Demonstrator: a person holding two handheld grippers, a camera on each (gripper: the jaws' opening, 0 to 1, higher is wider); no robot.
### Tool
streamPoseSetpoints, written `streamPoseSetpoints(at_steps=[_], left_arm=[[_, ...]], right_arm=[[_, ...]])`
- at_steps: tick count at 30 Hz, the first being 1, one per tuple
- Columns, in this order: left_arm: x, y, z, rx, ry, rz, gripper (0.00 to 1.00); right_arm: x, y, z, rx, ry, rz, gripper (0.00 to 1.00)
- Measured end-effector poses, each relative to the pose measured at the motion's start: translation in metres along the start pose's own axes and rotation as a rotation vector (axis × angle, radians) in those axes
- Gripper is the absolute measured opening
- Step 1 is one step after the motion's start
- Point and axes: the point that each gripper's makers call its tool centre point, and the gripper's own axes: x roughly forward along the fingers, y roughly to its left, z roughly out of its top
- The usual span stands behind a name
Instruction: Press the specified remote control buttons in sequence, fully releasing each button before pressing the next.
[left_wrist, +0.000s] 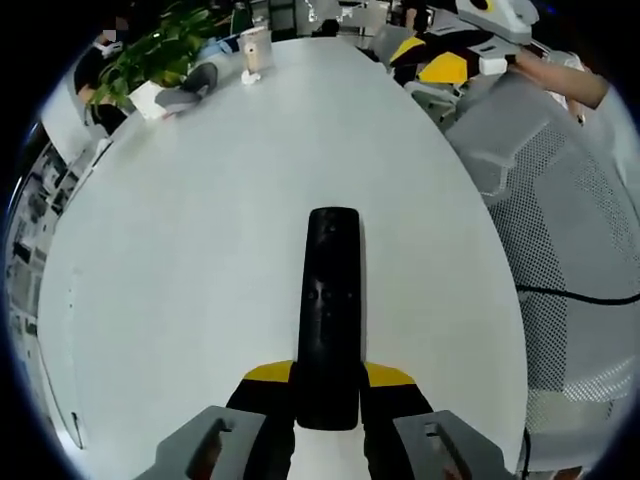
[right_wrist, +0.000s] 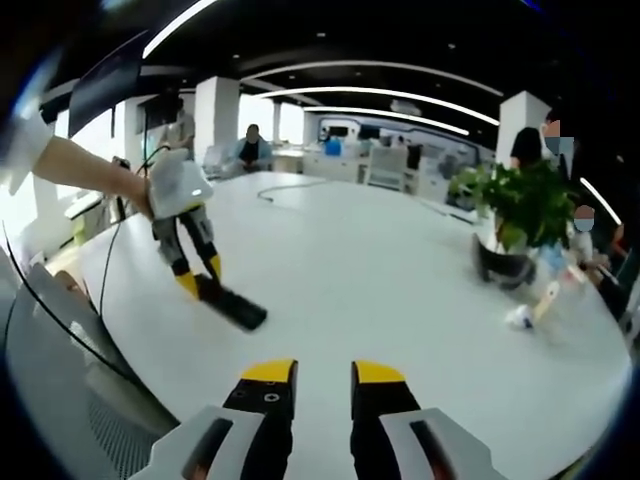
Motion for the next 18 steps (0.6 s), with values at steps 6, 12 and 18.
streamPoseSetpoints(at_steps=[6, 12, 18], left_arm=[[0.000, -0.004, 0.000, -0.011, -0.011, 0.000, 0.23], [0.000, -0.012, 0.001, -0.016, -0.017, 0.001, 0.23], [0.001, -0.025, 0.002, -0.012, -0.030, 0.007, 0.23]], right_arm=[[0.001, 0.002, -0.001, -0.010, 0.008, 0.008, 0.17], [0.002, 0.004, -0.002, -0.015, 0.014, 0.016, 0.17], [0.002, 0.006, -0.002, -0.021, 0.020, 0.028, 0.16]])
